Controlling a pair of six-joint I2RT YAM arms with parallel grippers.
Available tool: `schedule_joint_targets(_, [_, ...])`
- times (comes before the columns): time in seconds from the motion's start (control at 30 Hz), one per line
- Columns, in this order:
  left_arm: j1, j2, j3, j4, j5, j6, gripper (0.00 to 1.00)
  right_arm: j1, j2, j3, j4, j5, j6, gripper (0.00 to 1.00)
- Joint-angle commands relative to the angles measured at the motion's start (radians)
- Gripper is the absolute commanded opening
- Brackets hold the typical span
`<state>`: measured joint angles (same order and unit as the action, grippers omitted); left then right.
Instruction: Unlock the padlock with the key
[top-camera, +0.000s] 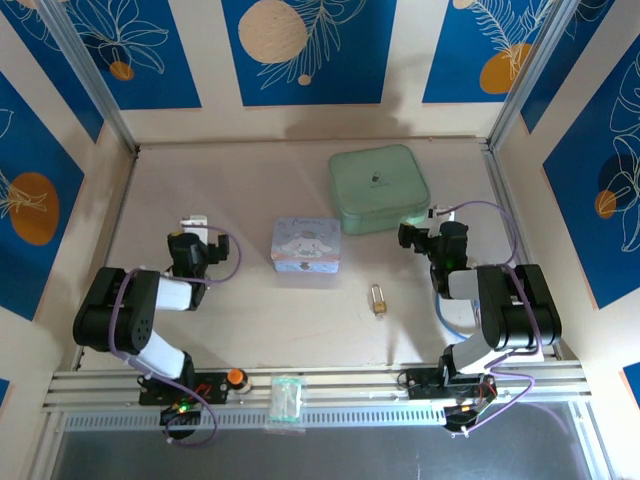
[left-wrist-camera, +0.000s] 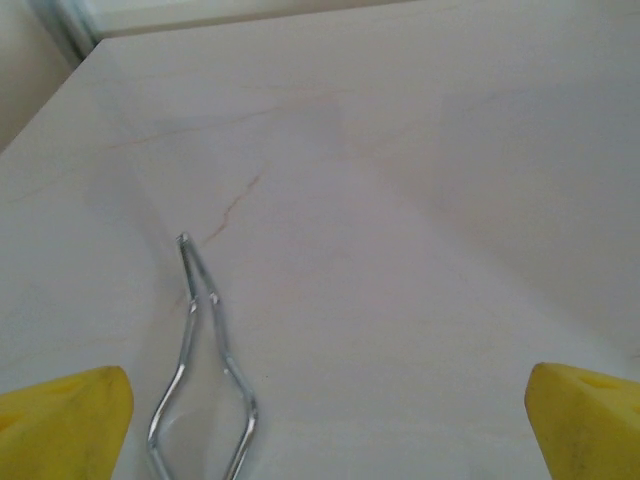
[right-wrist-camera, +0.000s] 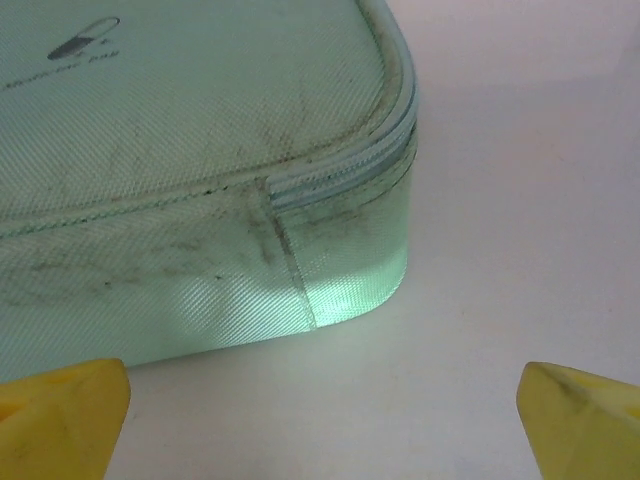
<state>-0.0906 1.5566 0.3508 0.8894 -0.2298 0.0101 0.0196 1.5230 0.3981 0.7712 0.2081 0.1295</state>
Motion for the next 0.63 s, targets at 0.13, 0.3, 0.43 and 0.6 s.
schedule_joint_targets(0.13, [0.009, 0.012, 0.017, 0.073, 0.081, 0.02, 1.0, -0.009, -0.001, 0.013, 0.051, -0.05, -0.014, 0.99])
schedule_joint_targets(0.3, [0.009, 0.01, 0.013, 0.076, 0.078, 0.021, 1.0, -0.005, -0.003, 0.011, 0.054, -0.042, -0.019, 0.99])
schedule_joint_targets(0.43, [0.009, 0.007, 0.013, 0.072, 0.079, 0.019, 1.0, -0.004, -0.002, 0.014, 0.05, -0.041, -0.018, 0.99])
schedule_joint_targets(0.6, [0.009, 0.008, 0.013, 0.074, 0.079, 0.02, 1.0, -0.008, -0.004, 0.012, 0.049, -0.056, -0.017, 0.99])
